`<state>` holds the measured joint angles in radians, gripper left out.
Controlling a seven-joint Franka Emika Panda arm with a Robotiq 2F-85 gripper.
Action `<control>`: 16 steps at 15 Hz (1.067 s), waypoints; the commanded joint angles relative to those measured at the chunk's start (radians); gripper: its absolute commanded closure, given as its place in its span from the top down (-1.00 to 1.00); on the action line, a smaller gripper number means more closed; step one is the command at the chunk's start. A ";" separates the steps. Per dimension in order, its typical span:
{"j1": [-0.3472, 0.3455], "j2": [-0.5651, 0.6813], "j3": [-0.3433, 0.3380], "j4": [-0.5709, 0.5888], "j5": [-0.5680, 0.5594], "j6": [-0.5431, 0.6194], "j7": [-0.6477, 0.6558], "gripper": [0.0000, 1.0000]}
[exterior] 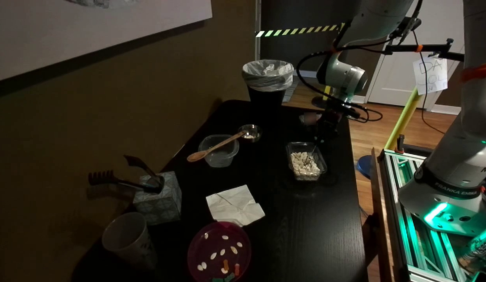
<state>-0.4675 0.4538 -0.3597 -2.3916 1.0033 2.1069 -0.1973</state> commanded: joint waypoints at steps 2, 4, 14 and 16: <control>0.013 -0.024 0.008 -0.096 0.113 0.120 -0.096 -0.13; 0.020 -0.038 0.015 -0.104 0.134 0.154 -0.175 0.18; 0.025 -0.171 0.054 -0.089 0.209 0.161 -0.619 1.00; 0.026 -0.184 0.051 -0.085 0.243 0.145 -0.702 1.00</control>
<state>-0.4354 0.3025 -0.3099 -2.4662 1.1884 2.2786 -0.7750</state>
